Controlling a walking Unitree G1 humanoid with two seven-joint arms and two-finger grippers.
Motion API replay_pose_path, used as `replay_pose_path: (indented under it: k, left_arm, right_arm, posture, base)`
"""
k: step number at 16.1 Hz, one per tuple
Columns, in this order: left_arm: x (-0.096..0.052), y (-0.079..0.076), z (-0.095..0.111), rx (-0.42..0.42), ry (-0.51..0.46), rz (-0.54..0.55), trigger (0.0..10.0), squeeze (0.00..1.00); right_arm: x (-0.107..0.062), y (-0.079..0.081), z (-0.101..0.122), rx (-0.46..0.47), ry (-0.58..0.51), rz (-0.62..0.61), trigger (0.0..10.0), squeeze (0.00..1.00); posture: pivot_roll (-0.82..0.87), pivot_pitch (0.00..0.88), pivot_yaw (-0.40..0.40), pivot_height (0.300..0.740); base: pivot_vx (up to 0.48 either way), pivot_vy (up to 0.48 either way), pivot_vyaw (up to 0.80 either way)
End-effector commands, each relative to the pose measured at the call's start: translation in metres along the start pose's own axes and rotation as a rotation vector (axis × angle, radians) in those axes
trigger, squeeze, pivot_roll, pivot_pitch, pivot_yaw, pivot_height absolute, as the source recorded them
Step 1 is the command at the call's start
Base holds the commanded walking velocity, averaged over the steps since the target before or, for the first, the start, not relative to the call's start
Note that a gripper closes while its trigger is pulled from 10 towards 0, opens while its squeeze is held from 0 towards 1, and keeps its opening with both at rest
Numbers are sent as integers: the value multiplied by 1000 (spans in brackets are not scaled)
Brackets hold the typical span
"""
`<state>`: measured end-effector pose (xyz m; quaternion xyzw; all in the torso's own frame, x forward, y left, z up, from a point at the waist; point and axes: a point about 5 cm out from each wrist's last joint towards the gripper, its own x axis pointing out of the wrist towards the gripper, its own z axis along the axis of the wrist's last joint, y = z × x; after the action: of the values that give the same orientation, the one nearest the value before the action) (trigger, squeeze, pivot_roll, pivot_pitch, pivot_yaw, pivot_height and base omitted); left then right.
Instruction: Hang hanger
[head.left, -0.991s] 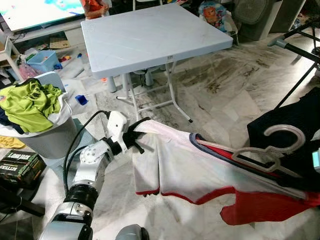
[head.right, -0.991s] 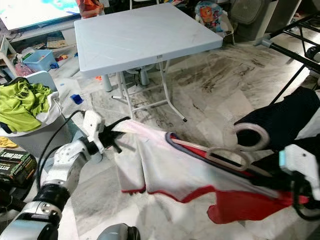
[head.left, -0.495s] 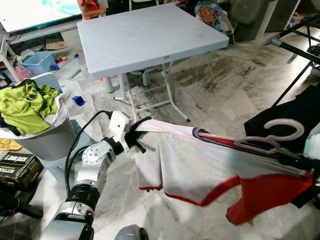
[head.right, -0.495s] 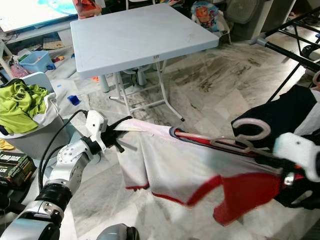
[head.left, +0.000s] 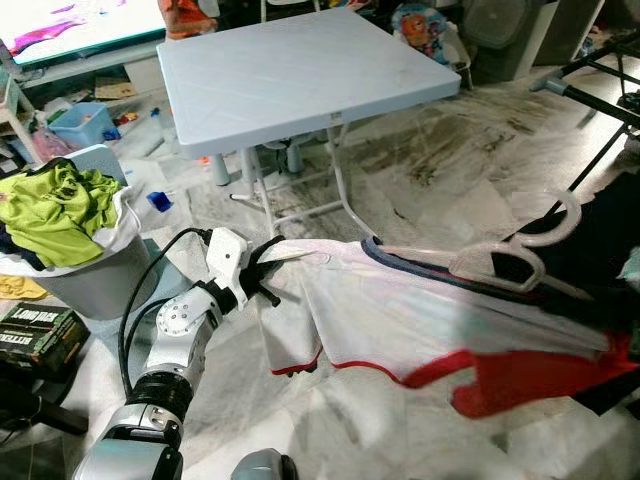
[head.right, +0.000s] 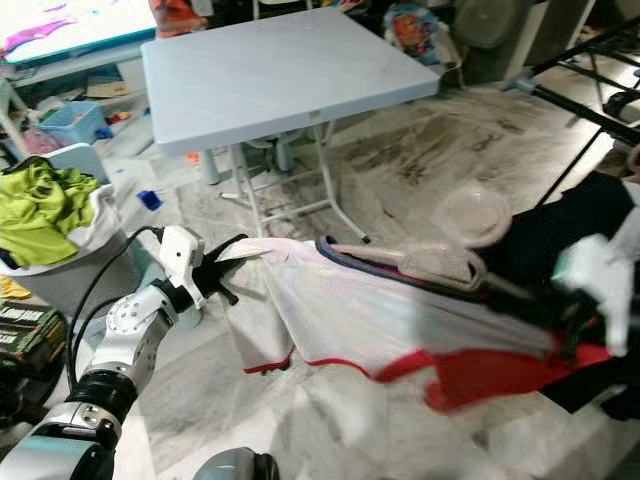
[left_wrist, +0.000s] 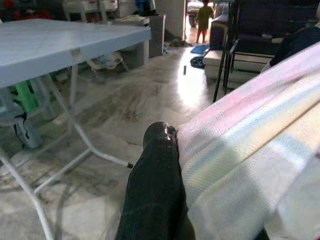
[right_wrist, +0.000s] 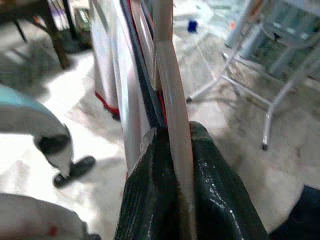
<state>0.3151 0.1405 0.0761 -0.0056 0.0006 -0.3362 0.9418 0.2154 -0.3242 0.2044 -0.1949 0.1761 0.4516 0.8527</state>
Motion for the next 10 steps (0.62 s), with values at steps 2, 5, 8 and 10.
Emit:
replay_pose_path:
  k: [2,5,8,10]
  left_arm:
    - [-34,36,-14,-43,74,247,0,0]
    - [-30,35,-15,-25,94,265,0,0]
    - [-10,21,-3,114,86,141,10000,1000]
    - [-5,16,0,168,85,116,10000,1000]
  right_arm:
    - [-38,-16,21,8,-91,-129,10000,0]
    - [-20,-7,-8,-14,121,-112,10000,0]
    - [21,-5,-35,-87,268,-211,10000,0]
    - [35,-9,-39,-78,258,-313,10000,0]
  posture:
    - [-176,0,66,740]
    - [-179,0,69,740]
    - [-172,0,66,740]
    - [-172,0,66,740]
  base:
    - [0,0,0]
    - [0,0,0]
    - [0,0,0]
    - [0,0,0]
